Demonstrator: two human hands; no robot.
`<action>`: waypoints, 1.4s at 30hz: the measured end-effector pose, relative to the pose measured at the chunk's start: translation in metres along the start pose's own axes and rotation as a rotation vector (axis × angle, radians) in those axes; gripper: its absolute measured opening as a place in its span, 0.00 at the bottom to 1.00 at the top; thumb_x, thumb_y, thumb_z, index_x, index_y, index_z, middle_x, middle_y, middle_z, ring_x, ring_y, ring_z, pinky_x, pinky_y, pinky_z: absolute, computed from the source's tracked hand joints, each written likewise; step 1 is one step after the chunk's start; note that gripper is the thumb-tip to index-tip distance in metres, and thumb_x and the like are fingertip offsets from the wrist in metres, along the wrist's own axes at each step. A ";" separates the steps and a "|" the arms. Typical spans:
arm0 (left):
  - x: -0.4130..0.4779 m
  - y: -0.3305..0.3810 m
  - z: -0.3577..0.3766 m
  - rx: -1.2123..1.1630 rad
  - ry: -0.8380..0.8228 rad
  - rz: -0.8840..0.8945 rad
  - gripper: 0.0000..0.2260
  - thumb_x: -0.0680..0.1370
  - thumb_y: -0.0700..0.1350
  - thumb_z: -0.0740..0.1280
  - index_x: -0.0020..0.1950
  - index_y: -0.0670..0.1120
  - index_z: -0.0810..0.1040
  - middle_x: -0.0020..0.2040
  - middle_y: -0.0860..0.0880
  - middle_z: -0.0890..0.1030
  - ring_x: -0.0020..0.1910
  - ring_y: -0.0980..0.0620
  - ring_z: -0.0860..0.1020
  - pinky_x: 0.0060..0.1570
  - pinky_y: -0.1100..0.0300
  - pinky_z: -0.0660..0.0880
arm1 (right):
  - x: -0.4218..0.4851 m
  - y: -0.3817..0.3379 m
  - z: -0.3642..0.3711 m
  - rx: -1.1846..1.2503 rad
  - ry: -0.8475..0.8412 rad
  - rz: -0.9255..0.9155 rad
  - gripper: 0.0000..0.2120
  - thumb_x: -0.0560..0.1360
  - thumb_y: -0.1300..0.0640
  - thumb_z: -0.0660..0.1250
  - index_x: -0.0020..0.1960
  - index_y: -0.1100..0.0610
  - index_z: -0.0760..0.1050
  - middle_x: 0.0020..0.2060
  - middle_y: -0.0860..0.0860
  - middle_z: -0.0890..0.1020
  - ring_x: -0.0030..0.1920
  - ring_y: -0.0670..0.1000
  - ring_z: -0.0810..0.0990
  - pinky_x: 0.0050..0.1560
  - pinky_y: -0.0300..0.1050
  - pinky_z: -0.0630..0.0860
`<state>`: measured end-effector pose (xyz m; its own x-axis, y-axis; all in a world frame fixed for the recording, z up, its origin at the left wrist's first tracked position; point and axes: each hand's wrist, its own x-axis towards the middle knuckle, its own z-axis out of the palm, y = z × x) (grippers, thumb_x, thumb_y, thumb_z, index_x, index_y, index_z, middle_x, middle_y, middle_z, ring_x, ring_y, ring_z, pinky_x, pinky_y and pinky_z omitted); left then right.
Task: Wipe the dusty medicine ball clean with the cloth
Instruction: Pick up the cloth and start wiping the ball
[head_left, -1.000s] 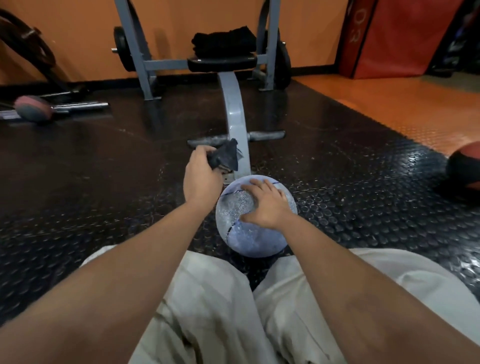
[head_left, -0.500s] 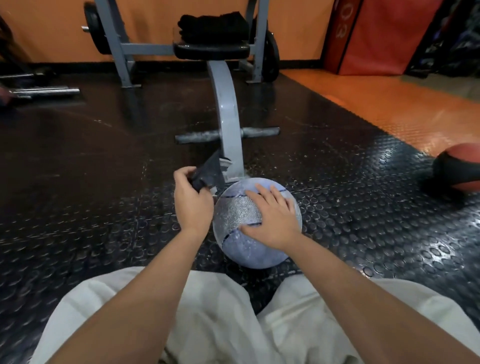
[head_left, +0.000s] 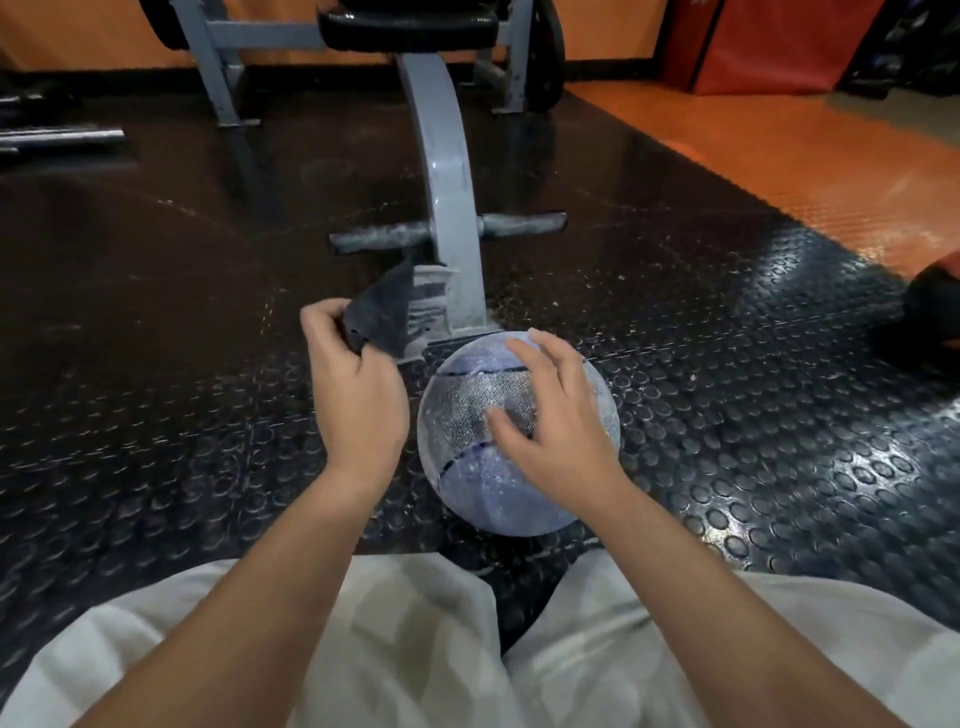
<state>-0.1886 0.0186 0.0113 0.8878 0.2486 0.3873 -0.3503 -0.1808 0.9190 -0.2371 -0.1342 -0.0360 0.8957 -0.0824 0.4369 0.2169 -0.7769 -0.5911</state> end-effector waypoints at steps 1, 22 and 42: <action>-0.004 0.002 0.001 -0.020 -0.029 0.083 0.13 0.79 0.38 0.59 0.47 0.58 0.64 0.43 0.54 0.70 0.39 0.55 0.70 0.38 0.58 0.66 | 0.002 -0.004 -0.005 0.057 0.007 -0.019 0.26 0.76 0.45 0.60 0.72 0.51 0.64 0.67 0.44 0.62 0.70 0.47 0.63 0.70 0.56 0.63; -0.025 0.021 0.007 -0.323 -0.424 -0.032 0.03 0.76 0.43 0.69 0.44 0.46 0.75 0.38 0.58 0.81 0.41 0.57 0.79 0.41 0.62 0.78 | 0.015 -0.021 -0.051 0.882 -0.052 0.326 0.25 0.67 0.46 0.64 0.64 0.50 0.69 0.52 0.50 0.77 0.45 0.44 0.78 0.44 0.38 0.76; -0.033 0.024 0.013 -0.181 -0.463 -0.130 0.06 0.80 0.46 0.64 0.50 0.51 0.80 0.42 0.60 0.83 0.44 0.62 0.81 0.43 0.69 0.75 | 0.004 -0.027 -0.027 0.307 0.107 0.311 0.10 0.80 0.50 0.60 0.49 0.54 0.77 0.34 0.45 0.77 0.36 0.45 0.75 0.38 0.45 0.72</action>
<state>-0.2223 -0.0057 0.0194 0.9523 -0.1968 0.2334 -0.2378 0.0011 0.9713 -0.2501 -0.1302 0.0005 0.8948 -0.3597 0.2644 0.0629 -0.4848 -0.8723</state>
